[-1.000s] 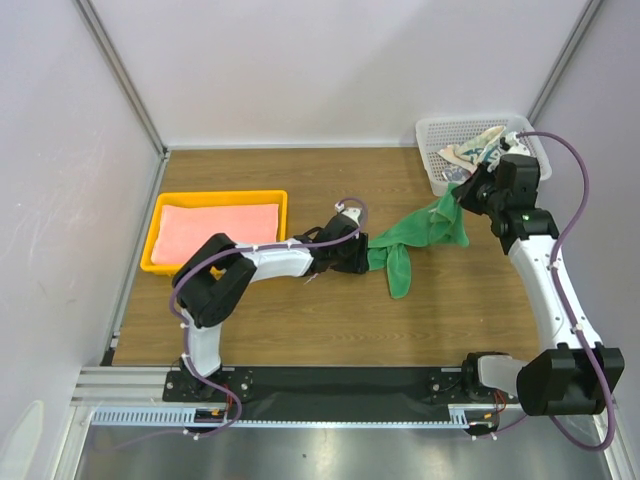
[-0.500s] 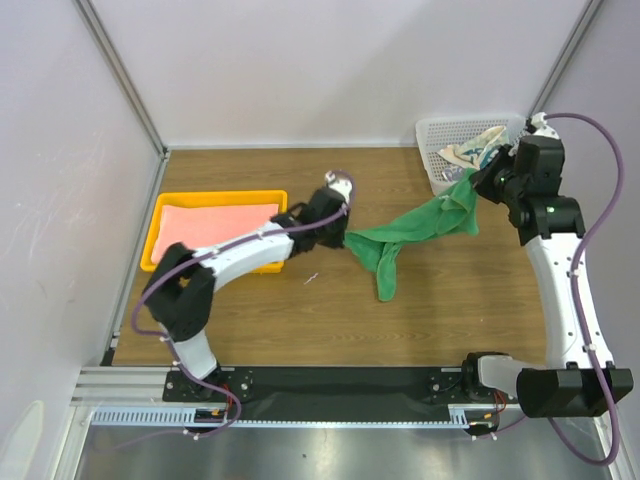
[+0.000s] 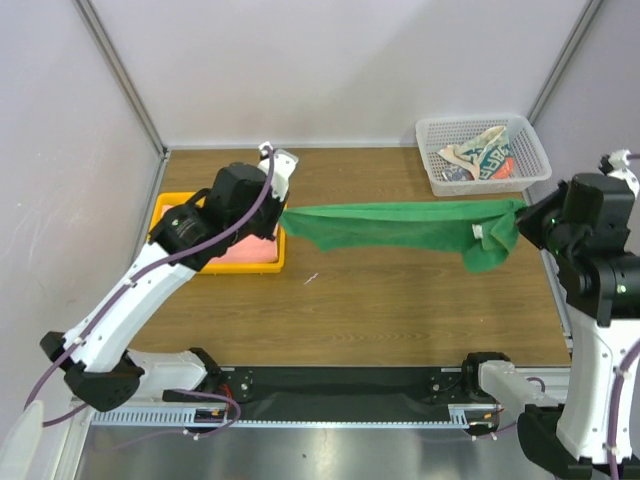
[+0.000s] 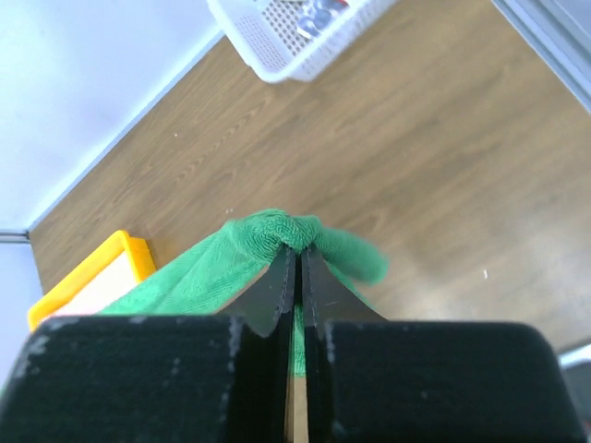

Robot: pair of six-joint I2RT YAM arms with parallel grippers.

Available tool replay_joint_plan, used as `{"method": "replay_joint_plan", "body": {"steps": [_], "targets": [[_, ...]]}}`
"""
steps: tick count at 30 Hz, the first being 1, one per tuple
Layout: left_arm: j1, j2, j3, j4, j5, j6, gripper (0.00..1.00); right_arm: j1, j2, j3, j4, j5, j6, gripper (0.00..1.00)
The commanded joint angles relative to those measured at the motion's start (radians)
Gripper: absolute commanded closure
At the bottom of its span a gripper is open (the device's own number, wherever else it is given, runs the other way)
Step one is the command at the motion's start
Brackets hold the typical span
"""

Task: Fold and stack the towels
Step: Flatten out the crumpled towel

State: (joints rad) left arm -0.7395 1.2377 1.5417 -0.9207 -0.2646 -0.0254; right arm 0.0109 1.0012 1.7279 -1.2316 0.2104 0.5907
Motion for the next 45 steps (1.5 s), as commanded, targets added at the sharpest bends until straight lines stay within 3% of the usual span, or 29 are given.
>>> {"method": "replay_joint_plan", "body": {"steps": [1, 5, 10, 14, 21, 25, 30, 32, 36, 37, 39, 45], "targets": [[0.002, -0.024, 0.041, -0.201, 0.033, -0.005, 1.0, -0.003, -0.007, 0.018, -0.285, 0.076, 0.095, 1.0], [0.002, -0.026, -0.03, -0.195, 0.148, -0.028, 1.0, -0.003, -0.064, -0.167, -0.258, 0.012, 0.116, 1.0], [0.008, 0.07, -0.194, -0.008, 0.179, -0.082, 1.0, -0.003, -0.098, -0.521, 0.005, -0.083, 0.089, 1.0], [0.015, 0.213, -0.23, 0.126, 0.153, -0.131, 1.0, -0.005, -0.047, -0.648, 0.205, -0.095, 0.041, 1.0], [0.032, 0.512, -0.152, 0.325, 0.107, -0.088, 1.0, -0.089, 0.129, -0.8, 0.611, -0.175, -0.101, 1.0], [0.035, 0.66, -0.068, 0.344, 0.051, -0.038, 1.0, -0.196, 0.27, -0.818, 0.736, -0.287, -0.135, 1.0], [0.057, 0.75, 0.009, 0.352, 0.031, -0.022, 1.0, -0.242, 0.408, -0.751, 0.79, -0.273, -0.189, 1.0], [0.071, 0.77, 0.027, 0.362, 0.041, -0.022, 1.0, -0.246, 0.477, -0.684, 0.77, -0.26, -0.218, 0.87], [0.077, 0.786, 0.05, 0.37, 0.056, -0.002, 1.0, -0.247, 0.562, -0.535, 0.6, -0.259, -0.264, 0.38], [0.077, 0.786, 0.054, 0.375, 0.073, -0.001, 1.0, -0.246, 0.559, -0.515, 0.578, -0.266, -0.255, 0.32], [0.077, 0.793, 0.063, 0.382, 0.088, -0.002, 1.0, -0.246, 0.519, -0.478, 0.531, -0.279, -0.232, 0.23], [0.078, 0.802, 0.066, 0.385, 0.123, -0.013, 1.0, -0.171, 0.324, -0.585, 0.46, -0.304, -0.062, 0.23]]}}
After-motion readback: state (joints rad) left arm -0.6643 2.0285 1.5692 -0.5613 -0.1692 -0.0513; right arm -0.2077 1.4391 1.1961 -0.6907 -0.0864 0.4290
